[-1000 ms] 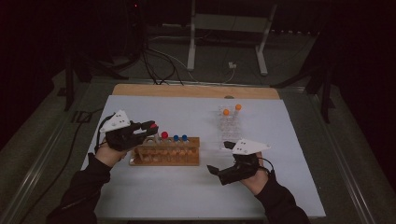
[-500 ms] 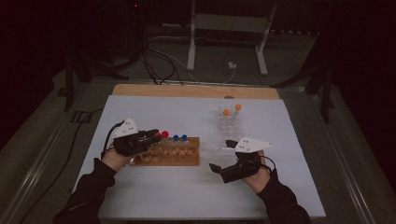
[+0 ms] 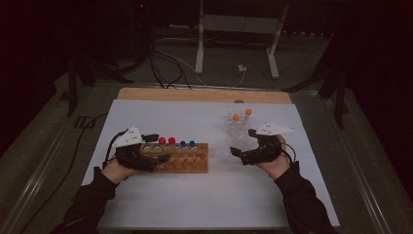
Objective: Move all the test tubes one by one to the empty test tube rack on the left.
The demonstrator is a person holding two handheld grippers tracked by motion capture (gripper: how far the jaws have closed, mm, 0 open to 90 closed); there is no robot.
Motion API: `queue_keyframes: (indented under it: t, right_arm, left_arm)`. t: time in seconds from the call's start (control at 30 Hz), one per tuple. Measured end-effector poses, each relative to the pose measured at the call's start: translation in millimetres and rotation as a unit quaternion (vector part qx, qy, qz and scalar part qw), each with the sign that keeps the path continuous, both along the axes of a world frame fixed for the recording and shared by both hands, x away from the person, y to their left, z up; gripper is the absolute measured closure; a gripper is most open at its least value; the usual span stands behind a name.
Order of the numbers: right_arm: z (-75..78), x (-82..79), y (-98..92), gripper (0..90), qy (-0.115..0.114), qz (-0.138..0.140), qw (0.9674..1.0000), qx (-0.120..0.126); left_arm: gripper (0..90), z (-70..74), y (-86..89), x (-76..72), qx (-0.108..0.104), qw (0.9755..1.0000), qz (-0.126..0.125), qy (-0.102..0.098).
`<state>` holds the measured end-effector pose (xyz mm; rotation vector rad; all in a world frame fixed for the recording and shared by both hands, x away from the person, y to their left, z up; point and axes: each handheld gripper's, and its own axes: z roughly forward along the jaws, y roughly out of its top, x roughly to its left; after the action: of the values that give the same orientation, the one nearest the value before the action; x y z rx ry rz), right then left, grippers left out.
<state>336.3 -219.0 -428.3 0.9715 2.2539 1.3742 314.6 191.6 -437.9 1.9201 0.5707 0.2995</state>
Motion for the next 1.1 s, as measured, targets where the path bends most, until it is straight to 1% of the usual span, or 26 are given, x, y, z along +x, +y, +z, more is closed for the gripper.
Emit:
queue_keyframes:
  t: [0.07, 0.1, 0.13, 0.17, 0.2, 0.23, 0.3, 0.33, 0.4, 0.43, 0.47, 0.5, 0.6, 0.7, 0.8, 0.97, 1.0, 1.03, 1.07, 1.1]
  right_arm:
    - [-4.2, 10.7, -3.6, 6.1, 0.003, -0.017, 0.9998, -0.005]
    - [-7.4, 18.5, -5.9, 11.2, 0.01, -0.023, 0.9997, -0.008]
    - [-9.9, 23.7, -7.5, 17.8, 0.01, -0.028, 0.9995, -0.009]
    - [-12.3, 29.1, -8.6, 19.0, 0.009, -0.037, 0.9992, -0.013]
    - [-14.6, 34.6, -9.2, 24.5, 0.017, -0.036, 0.9991, -0.013]
    - [-16.1, 38.1, -9.4, 30.5, 0.019, -0.037, 0.9991, -0.012]
    - [-19.8, 48.0, -8.3, 36.7, 0.024, -0.041, 0.9988, -0.015]
    - [-21.7, 52.5, -7.4, 41.0, 0.025, -0.044, 0.9985, -0.021]
    - [-25.0, 61.4, -6.2, 45.8, 0.031, -0.05, 0.9979, -0.027]
    - [-26.2, 64.4, -5.6, 50.2, 0.031, -0.051, 0.9976, -0.033]
    - [-27.8, 69.1, -4.7, 55.5, 0.03, -0.05, 0.9972, -0.046]
    - [-28.9, 72.5, -4.0, 57.3, 0.03, -0.051, 0.9969, -0.053]
    - [-31.5, 82.3, -0.5, 61.5, 0.039, -0.059, 0.9955, -0.064]
    - [-34.0, 91.2, 2.5, 64.0, 0.048, -0.061, 0.9948, -0.067]
    - [-35.2, 97.6, 6.1, 67.1, 0.053, -0.064, 0.994, -0.071]
    - [-34.6, 102.1, 10.1, 68.5, 0.051, -0.066, 0.9935, -0.078]
    - [-34.5, 101.9, 10.5, 69.5, 0.049, -0.066, 0.9935, -0.08]
    - [-34.0, 101.7, 10.5, 74.5, 0.048, -0.062, 0.9938, -0.08]
    - [-33.5, 101.1, 11.2, 74.6, 0.049, -0.061, 0.9939, -0.078]
    - [-33.1, 100.5, 12.6, 74.9, 0.045, -0.062, 0.9934, -0.085]
  left_arm:
    - [8.1, 1.5, -1.5, -6.1, -0.003, 1.0, -0.008, 0.0]
    - [6.6, 2.0, -2.0, -8.7, -0.004, 0.9999, -0.01, 0.0]
    - [5.4, 2.2, -2.2, -11.0, -0.006, 0.9999, -0.013, 0.0]
    - [5.3, 2.3, -2.3, -12.9, -0.006, 0.9999, -0.015, -0.001]
    - [5.3, 2.3, -2.4, -14.3, -0.005, 0.9999, -0.014, -0.002]
    - [5.3, 2.0, -2.0, -15.7, -0.007, 0.9998, -0.016, -0.001]
    - [5.3, 1.3, -1.5, -17.1, -0.006, 0.9999, -0.013, -0.002]
    - [5.3, 1.0, -0.9, -17.3, -0.007, 0.9999, -0.014, 0.0]
    - [5.3, 1.1, -0.2, -17.7, -0.007, 0.9999, -0.011, 0.0]
    - [5.3, 1.4, 0.1, -18.0, -0.007, 0.9999, -0.011, 0.0]
    - [5.3, 1.7, 0.2, -18.2, -0.007, 0.9999, -0.01, -0.002]
    - [5.3, 2.0, 0.6, -18.1, -0.009, 0.9999, -0.011, -0.002]
    - [5.3, 2.6, 0.4, -18.1, -0.011, 0.9999, -0.012, 0.001]
    - [5.3, 2.2, -0.9, -18.5, -0.007, 0.9999, -0.013, 0.0]
    - [5.3, 2.0, -1.5, -18.6, -0.008, 0.9999, -0.014, 0.0]
    - [5.4, 2.0, -0.4, -18.1, -0.009, 0.9999, -0.013, 0.002]
    - [5.4, 1.9, -0.3, -18.1, -0.009, 0.9999, -0.012, 0.002]
    - [5.4, 1.9, -0.3, -18.0, -0.009, 0.9999, -0.011, 0.002]
    - [5.4, 2.1, -0.2, -18.0, -0.01, 0.9999, -0.011, 0.001]
    - [5.4, 2.4, -0.1, -17.9, -0.009, 0.9999, -0.011, 0.0]
